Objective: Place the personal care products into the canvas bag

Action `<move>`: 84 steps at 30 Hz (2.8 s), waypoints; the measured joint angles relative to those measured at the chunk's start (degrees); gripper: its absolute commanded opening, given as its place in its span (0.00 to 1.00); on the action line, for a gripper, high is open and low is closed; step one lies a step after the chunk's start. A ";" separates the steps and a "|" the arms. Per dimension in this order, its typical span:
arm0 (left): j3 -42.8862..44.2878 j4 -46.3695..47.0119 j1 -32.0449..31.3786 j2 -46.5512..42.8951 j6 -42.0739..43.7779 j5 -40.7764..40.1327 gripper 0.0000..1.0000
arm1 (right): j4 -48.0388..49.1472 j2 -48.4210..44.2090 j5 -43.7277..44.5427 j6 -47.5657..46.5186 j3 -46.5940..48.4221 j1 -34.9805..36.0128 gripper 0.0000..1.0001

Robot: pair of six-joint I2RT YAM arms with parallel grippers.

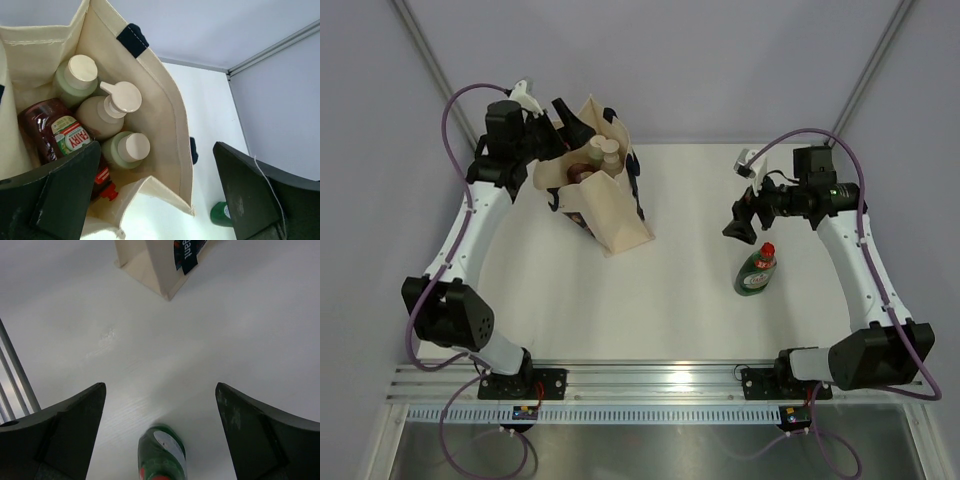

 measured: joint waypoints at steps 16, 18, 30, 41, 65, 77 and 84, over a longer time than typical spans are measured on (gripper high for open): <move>-32.09 7.76 -1.14 -37.46 12.11 10.36 0.99 | -26.58 -2.80 0.39 -63.47 -1.92 -15.82 0.99; -35.19 7.89 -1.88 -38.66 12.09 11.85 0.99 | -27.08 -0.94 1.16 -66.51 -1.86 -15.74 1.00; -41.09 12.09 -25.62 -37.05 14.71 8.35 0.99 | -26.88 9.09 2.56 -71.14 -4.02 -15.89 0.97; -41.03 15.32 -34.32 -22.91 18.25 2.34 0.99 | -26.91 18.34 -2.67 -71.91 -5.97 -15.89 0.76; -35.67 22.56 -39.93 -10.38 23.15 -4.57 0.99 | -25.53 21.57 -25.66 -33.66 5.64 -15.10 0.00; -30.25 4.22 -39.91 -38.73 29.62 -23.87 0.99 | 15.45 18.23 -17.75 39.21 11.76 8.48 0.00; -27.54 -0.35 -39.91 -46.95 29.16 -33.81 0.99 | 36.26 29.68 -16.02 67.84 28.59 14.34 0.00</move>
